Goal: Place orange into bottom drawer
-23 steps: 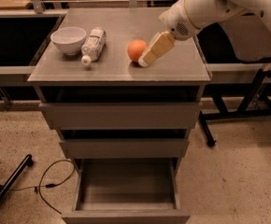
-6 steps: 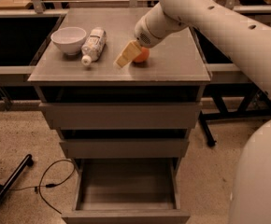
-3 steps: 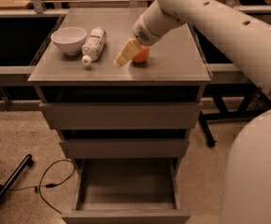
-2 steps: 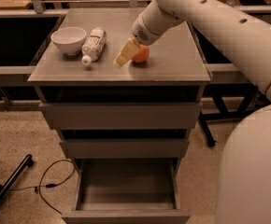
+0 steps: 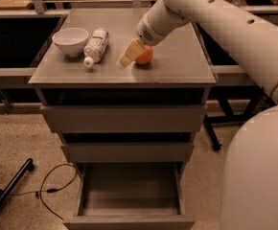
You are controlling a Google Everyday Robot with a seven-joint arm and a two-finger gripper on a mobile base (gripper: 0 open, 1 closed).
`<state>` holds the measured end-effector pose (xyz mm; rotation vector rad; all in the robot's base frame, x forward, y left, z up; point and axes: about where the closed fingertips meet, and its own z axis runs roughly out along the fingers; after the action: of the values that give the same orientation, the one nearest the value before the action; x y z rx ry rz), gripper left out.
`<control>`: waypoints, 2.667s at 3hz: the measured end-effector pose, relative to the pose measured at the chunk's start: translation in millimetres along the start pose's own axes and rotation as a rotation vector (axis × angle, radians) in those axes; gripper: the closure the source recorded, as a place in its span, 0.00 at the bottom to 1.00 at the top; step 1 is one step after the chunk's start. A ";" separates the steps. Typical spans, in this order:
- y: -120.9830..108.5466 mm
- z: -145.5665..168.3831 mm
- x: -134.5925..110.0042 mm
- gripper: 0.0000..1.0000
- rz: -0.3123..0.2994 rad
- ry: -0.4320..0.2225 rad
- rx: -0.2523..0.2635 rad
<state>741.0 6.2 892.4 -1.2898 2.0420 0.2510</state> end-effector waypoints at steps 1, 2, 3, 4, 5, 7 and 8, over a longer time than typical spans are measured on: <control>-0.2 -0.1 0.2 0.00 0.018 -0.035 -0.021; -0.4 -0.3 0.4 0.00 0.024 -0.065 -0.034; -0.3 -0.1 0.3 0.00 0.027 -0.056 -0.045; -0.3 0.4 0.3 0.00 0.034 -0.047 -0.061; -0.5 0.6 0.4 0.00 0.044 -0.042 -0.069; -0.4 7.7 0.1 0.00 0.062 0.056 -0.033; -0.5 10.5 -7.1 0.00 0.050 0.040 -0.037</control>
Offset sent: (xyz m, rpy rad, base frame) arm 0.0000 -0.0057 0.0058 0.1008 -0.0096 0.0177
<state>748.0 16.3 889.4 -1.2767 2.1142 0.2886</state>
